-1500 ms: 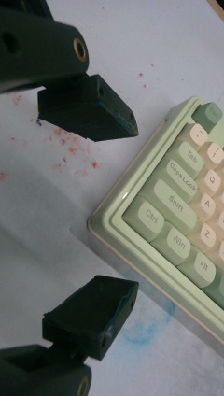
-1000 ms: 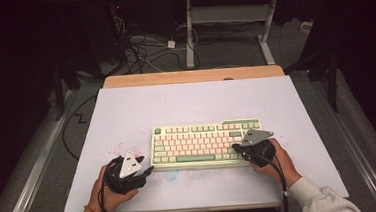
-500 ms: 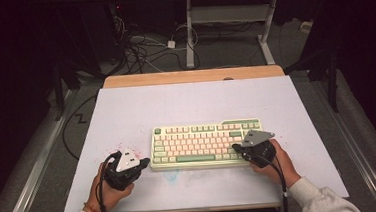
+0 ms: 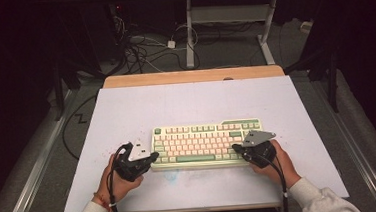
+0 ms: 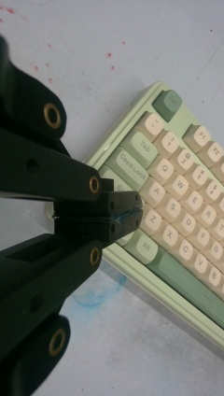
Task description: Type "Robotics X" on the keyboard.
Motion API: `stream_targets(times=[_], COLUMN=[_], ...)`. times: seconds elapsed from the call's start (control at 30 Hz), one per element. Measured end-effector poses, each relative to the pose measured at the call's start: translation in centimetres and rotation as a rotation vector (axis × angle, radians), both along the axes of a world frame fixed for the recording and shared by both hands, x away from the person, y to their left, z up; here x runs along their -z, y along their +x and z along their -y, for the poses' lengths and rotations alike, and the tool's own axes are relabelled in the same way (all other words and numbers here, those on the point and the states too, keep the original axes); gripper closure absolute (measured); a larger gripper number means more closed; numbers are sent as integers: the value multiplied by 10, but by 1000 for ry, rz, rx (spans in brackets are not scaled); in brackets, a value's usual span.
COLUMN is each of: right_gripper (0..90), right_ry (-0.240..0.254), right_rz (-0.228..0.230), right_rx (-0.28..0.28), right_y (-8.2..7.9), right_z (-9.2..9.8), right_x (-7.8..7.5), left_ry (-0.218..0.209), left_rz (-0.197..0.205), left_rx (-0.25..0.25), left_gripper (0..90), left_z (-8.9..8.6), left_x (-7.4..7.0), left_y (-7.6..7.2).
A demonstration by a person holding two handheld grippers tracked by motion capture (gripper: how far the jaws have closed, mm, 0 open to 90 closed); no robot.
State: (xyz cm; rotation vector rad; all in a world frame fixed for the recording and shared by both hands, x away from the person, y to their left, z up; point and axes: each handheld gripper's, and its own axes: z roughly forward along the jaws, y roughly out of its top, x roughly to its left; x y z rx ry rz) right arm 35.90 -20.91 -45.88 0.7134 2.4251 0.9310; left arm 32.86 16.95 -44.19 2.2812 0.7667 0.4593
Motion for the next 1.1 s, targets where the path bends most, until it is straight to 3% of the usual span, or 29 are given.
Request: stream_targets(times=[0.3,0.6,1.1], right_gripper=[900,900,900], right_ry=[5,12,-5], right_rz=[2,1,21], right_rx=[2,7,-3], right_y=[0,0,-2], right_z=[0,0,-1], right_x=[0,1,1], left_ry=[30,55,87], left_rz=[-16,-21,-33], left_rx=[47,63,86], left_gripper=[867,857,873], left_z=[25,48,63], left_x=[-1,2,7], left_y=[14,28,36])
